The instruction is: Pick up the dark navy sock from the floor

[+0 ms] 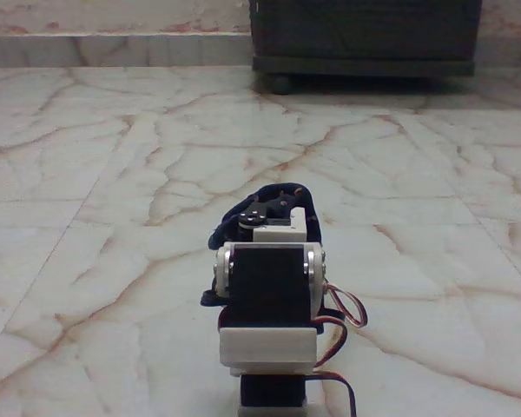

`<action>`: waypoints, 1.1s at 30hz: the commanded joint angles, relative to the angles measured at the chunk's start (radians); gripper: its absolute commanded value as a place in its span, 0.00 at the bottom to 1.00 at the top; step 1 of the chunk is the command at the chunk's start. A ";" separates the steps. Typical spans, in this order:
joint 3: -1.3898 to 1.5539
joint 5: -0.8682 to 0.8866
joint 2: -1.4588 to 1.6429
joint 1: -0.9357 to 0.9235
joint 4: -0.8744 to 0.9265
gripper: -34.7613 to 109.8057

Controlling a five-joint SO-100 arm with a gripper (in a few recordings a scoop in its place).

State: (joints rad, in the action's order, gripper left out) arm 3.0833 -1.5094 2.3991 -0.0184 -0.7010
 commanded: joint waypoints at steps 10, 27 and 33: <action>-0.002 0.014 0.020 -0.002 -0.008 0.24; -0.002 0.006 0.020 -0.002 -0.009 0.24; -0.002 -0.026 0.020 -0.002 -0.020 0.24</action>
State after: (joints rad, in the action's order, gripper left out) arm 3.0833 -1.5110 2.3991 -0.0184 -0.7041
